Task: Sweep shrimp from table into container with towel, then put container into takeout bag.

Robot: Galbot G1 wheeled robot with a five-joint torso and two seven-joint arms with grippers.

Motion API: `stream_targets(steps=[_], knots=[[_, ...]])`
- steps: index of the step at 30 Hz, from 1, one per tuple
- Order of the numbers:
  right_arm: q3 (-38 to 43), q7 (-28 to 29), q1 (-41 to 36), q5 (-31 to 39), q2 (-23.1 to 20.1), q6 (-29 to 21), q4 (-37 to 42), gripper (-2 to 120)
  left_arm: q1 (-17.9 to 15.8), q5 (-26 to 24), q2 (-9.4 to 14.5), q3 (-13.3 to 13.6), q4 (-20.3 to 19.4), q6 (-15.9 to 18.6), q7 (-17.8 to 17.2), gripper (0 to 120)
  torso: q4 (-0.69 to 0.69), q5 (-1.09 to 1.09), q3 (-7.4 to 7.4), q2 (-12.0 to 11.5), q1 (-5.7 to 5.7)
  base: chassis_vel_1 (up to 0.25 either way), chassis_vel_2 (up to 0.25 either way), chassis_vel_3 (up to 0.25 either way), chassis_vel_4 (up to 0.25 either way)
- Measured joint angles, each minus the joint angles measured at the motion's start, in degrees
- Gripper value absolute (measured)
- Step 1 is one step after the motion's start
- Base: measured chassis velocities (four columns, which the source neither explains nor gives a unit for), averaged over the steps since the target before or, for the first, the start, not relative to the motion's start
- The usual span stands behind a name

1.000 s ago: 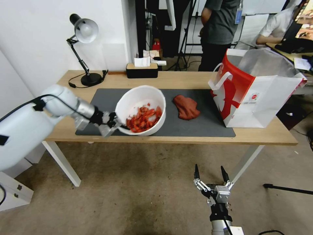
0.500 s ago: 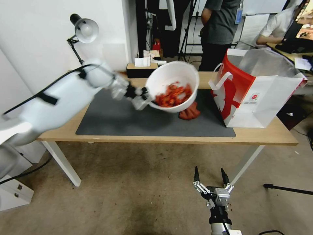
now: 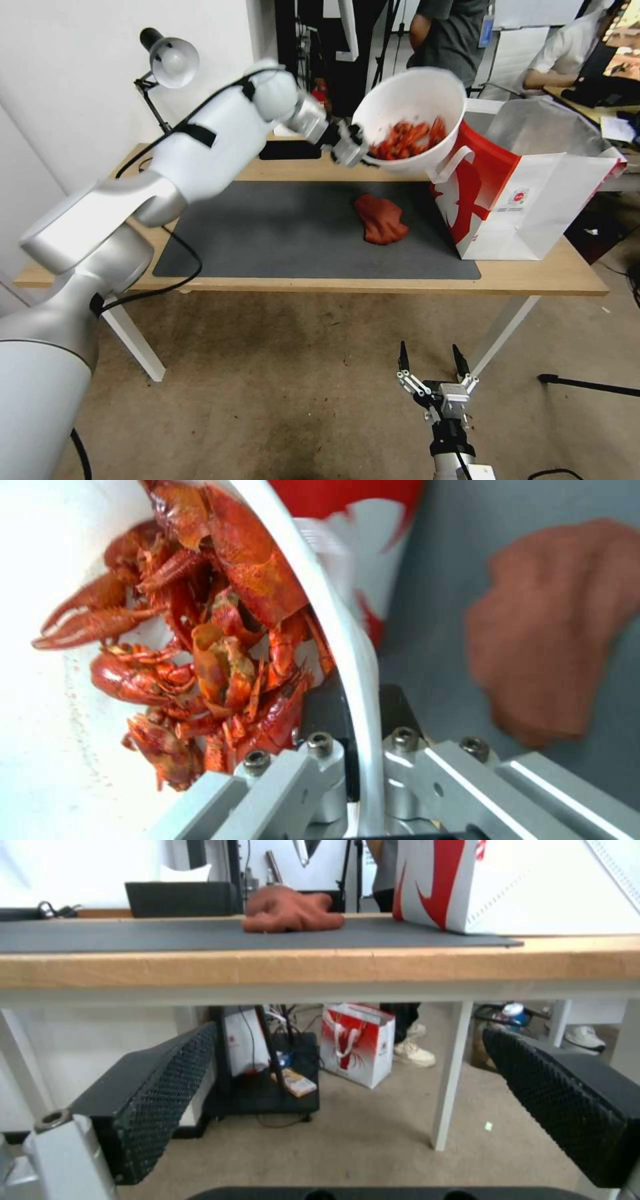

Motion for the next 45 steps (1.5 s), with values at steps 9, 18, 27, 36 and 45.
stream_targets(steps=[9,18,27,36,45], knots=[[-0.44,-0.03,1.37,-0.06,-0.67,-0.14,-1.06,100,-3.37,-1.87,-7.19,0.59,7.40,0.74,-3.93,0,-0.01,0.03,0.01,0.00,0.00,0.000,0.000,0.000,0.000],[-0.53,-0.08,1.78,-0.02,-1.04,-0.13,-1.51,100,-5.52,-4.61,-13.86,1.80,13.66,1.84,-6.42,0,-0.02,0.03,0.01,0.00,0.01,0.000,0.000,0.000,0.000],[-0.51,-0.42,1.74,-0.05,-1.02,-0.05,-1.96,100,-6.62,-17.27,-13.94,13.46,7.42,4.10,-11.37,0,-0.01,0.01,0.01,0.00,0.01,0.000,0.000,0.000,0.000],[-0.26,-0.52,1.35,-0.23,-0.94,0.29,-2.14,100,-7.25,-19.32,-13.72,18.08,7.12,5.49,-12.86,0,0.00,0.01,0.01,0.00,0.01,0.000,0.000,0.000,0.000],[-0.24,-0.64,1.42,-0.36,-0.78,0.58,-2.67,100,-7.18,-17.95,-13.63,19.62,7.05,6.31,-12.59,4,0.00,0.01,0.01,0.00,0.01,0.000,0.000,0.000,0.000]])
